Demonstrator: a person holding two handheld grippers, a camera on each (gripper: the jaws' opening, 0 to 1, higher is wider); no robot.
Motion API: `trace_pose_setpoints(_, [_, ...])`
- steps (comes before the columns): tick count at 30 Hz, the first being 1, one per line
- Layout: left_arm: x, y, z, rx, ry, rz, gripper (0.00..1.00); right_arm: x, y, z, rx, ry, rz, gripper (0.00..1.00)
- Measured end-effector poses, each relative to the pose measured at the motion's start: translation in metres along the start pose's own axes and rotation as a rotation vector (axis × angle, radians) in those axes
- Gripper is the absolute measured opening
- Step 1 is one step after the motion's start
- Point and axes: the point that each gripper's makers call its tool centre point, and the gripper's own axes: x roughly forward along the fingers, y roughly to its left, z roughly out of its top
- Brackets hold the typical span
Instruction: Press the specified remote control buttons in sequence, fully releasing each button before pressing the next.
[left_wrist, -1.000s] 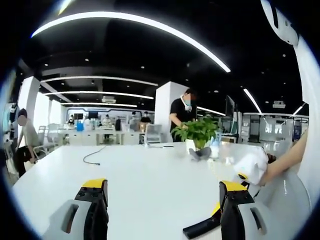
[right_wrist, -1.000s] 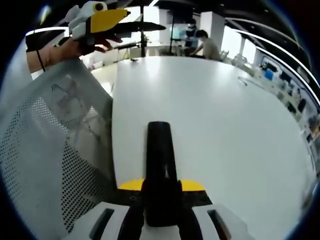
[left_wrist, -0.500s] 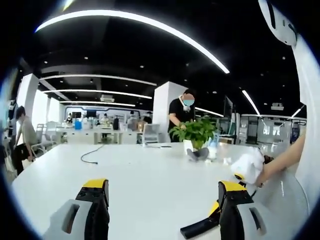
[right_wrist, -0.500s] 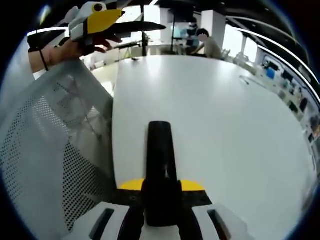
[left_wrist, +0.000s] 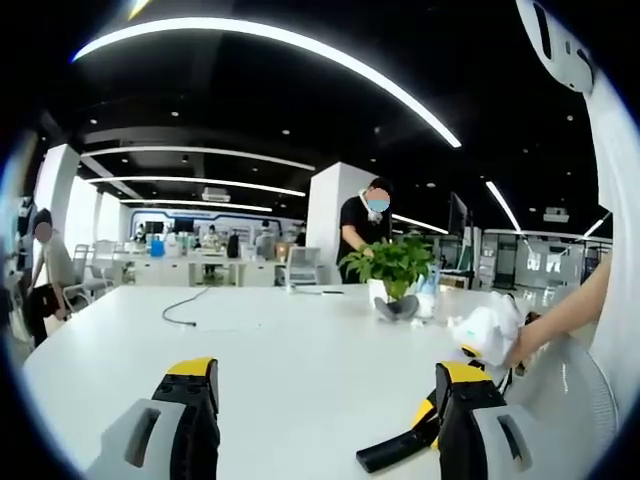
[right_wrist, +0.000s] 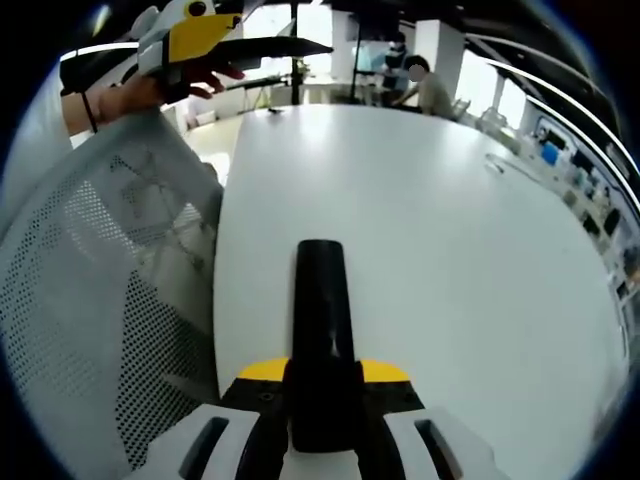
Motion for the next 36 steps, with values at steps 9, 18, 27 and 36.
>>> trace_pose_setpoints(9, [0.000,-0.001,0.001,0.001,-0.007,-0.005,0.91,0.002,-0.009,0.001,-0.009,0.016,0.004,0.22])
trace_pose_setpoints(18, [0.000,0.001,0.001,-0.004,-0.008,0.004,0.91,0.003,-0.018,0.003,-0.010,0.019,0.009,0.22])
trace_pose_setpoints(27, [0.000,0.000,0.001,-0.007,-0.007,0.004,0.91,0.004,-0.025,0.004,-0.017,0.025,0.014,0.22])
trace_pose_setpoints(36, [0.001,-0.001,-0.001,-0.002,0.005,-0.004,0.91,0.005,-0.035,0.005,-0.027,0.032,0.014,0.22])
